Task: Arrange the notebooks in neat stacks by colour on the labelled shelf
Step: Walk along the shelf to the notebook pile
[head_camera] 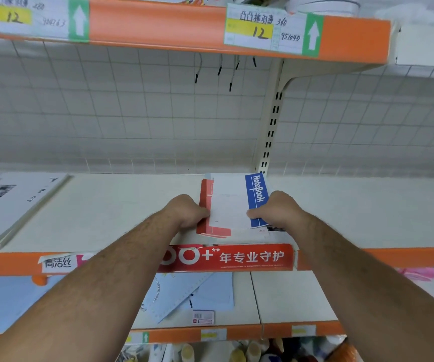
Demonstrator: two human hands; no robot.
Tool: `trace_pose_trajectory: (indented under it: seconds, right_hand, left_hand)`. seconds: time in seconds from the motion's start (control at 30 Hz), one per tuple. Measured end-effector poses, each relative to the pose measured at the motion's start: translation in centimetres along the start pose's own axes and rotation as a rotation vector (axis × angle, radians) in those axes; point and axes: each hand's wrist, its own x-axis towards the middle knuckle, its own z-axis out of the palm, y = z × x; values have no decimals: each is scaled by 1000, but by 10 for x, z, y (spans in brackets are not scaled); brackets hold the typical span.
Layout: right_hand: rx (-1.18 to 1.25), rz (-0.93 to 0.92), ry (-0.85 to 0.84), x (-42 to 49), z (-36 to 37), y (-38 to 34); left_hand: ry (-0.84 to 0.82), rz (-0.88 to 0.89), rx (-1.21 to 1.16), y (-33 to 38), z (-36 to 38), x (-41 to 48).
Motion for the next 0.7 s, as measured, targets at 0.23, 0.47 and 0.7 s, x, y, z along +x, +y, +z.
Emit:
trace_pose_trajectory:
  seconds: [0.23,0.47,0.7]
  right_hand:
    - [449,195,190,7,-12,12]
    - [288,147,83,1,-6,6]
    - [-1,77,85,-10,8,-4]
  left_hand:
    - [-3,-12,-52,-8,-4,6]
    - [-39,0,-68,-11,-1,5]
    - [-73,17,-50,-14,-1,2]
